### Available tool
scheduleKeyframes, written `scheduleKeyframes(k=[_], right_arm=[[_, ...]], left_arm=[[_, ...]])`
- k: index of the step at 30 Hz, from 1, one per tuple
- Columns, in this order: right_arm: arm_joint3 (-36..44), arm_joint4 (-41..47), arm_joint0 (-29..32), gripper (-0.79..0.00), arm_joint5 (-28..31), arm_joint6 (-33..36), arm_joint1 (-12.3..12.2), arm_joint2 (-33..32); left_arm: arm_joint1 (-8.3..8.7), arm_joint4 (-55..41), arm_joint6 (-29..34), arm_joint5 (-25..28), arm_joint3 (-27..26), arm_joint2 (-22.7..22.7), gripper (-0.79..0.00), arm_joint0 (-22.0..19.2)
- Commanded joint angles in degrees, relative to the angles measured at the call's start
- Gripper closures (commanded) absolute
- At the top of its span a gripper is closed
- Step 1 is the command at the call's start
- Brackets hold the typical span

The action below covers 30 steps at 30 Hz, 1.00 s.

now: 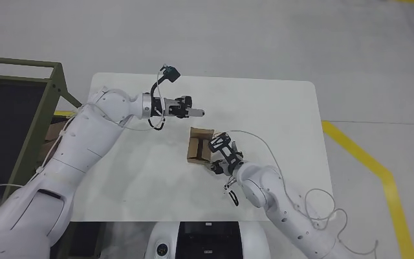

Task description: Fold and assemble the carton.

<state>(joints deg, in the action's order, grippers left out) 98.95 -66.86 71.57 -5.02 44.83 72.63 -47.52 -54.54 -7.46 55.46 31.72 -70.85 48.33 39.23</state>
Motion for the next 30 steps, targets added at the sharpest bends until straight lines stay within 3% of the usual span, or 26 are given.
scheduleKeyframes(k=[1,13,22,30], right_arm=[[-0.4,0.4,0.0,-0.785,-0.4,0.0,0.1,-0.3],[-0.9,2.6,0.2,-0.785,-2.0,-3.1,0.7,-2.3],[-1.3,6.3,0.7,-0.785,-1.7,-5.2,0.8,-5.2],[-1.2,8.3,2.1,-0.785,-1.1,-6.3,0.6,-7.8]], left_arm=[[-0.17,0.2,0.1,0.0,0.0,-0.1,-0.785,-0.1],[-1.59,-1.0,3.9,1.2,1.7,-2.3,-0.785,-1.5],[-2.63,-3.9,8.1,5.7,4.1,-3.7,-0.785,-2.7],[-1.97,-7.5,10.9,6.2,3.8,-5.4,-0.785,-3.1]])
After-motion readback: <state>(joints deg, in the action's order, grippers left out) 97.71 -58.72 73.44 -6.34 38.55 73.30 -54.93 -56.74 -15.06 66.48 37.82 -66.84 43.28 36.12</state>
